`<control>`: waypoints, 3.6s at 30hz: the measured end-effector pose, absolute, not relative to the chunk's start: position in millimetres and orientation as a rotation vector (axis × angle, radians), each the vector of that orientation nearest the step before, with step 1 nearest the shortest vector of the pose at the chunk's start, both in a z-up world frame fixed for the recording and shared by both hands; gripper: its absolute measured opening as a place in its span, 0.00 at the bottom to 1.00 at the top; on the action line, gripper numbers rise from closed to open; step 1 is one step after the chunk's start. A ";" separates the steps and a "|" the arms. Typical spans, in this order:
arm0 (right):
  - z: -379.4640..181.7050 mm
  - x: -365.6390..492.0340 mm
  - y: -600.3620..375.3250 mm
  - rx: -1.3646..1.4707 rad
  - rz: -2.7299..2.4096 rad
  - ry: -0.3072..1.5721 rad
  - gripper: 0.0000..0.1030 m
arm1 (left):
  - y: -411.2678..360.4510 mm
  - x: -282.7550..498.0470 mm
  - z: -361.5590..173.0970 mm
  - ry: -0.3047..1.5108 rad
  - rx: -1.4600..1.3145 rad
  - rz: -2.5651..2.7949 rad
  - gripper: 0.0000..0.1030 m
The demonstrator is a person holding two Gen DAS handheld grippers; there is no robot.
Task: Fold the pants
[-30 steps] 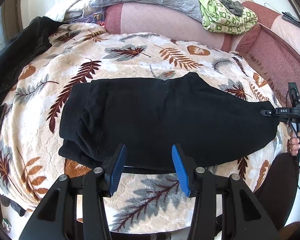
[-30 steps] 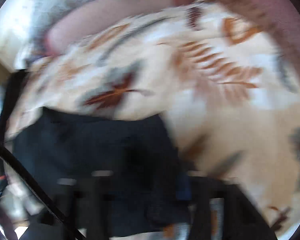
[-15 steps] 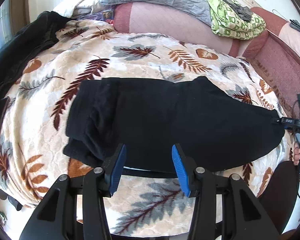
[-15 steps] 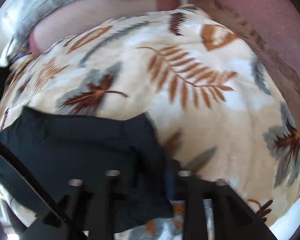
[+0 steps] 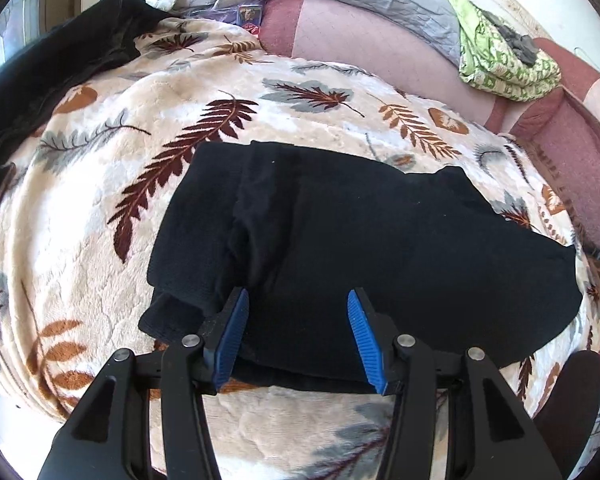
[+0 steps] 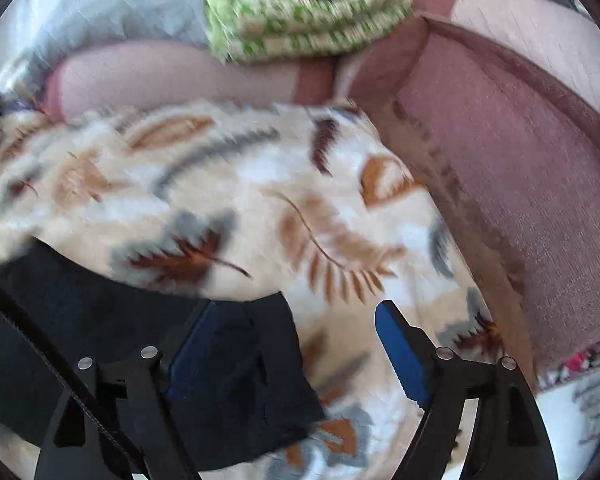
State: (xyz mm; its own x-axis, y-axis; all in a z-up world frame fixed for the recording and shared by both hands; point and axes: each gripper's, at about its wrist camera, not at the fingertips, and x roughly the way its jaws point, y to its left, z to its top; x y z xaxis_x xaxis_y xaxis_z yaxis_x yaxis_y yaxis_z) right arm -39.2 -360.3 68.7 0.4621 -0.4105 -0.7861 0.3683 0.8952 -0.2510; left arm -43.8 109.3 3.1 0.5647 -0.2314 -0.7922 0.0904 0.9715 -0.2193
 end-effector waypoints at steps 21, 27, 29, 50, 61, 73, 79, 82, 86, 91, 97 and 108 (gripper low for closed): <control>70.9 84.1 -111.8 0.080 0.493 1.038 0.72 | 206.5 -63.4 16.3 0.860 -0.534 -0.153 0.45; 35.4 101.4 26.8 -0.010 0.788 1.173 0.61 | 234.8 -76.4 2.8 0.870 -0.617 -0.102 0.45; 16.1 113.9 49.3 -0.017 0.764 1.224 0.63 | 240.8 -80.2 1.9 0.873 -0.635 -0.099 0.45; 33.4 135.0 -159.1 0.159 0.331 1.159 0.19 | 200.9 -84.0 24.5 0.864 -0.486 -0.165 0.49; 9.6 160.8 -158.2 0.068 0.171 1.097 0.17 | 194.5 -86.7 32.9 0.871 -0.446 -0.129 0.50; -2.4 13.5 -178.7 0.310 0.283 1.151 0.42 | 174.3 -95.2 43.0 0.872 -0.412 -0.177 0.56; -4.3 -44.1 -263.4 0.479 0.106 1.149 0.50 | 165.4 -101.5 48.7 0.878 -0.400 -0.180 0.56; -1.2 -71.2 -321.8 0.608 -0.027 1.170 0.51 | 156.2 -102.6 50.8 0.883 -0.379 -0.188 0.57; 34.9 -103.3 -371.2 0.620 -0.147 1.056 0.56 | 143.8 -99.3 51.8 0.895 -0.355 -0.202 0.57; 48.1 -102.7 -402.4 0.556 -0.258 1.021 0.53 | 121.2 -94.5 56.7 0.908 -0.319 -0.237 0.57; 13.6 -69.4 -412.3 0.468 -0.225 1.152 0.28 | 97.5 -97.6 62.8 0.921 -0.260 -0.258 0.57; 60.3 -71.2 -407.1 0.397 -0.221 0.976 0.41 | 65.3 -89.5 60.6 0.960 -0.202 -0.296 0.57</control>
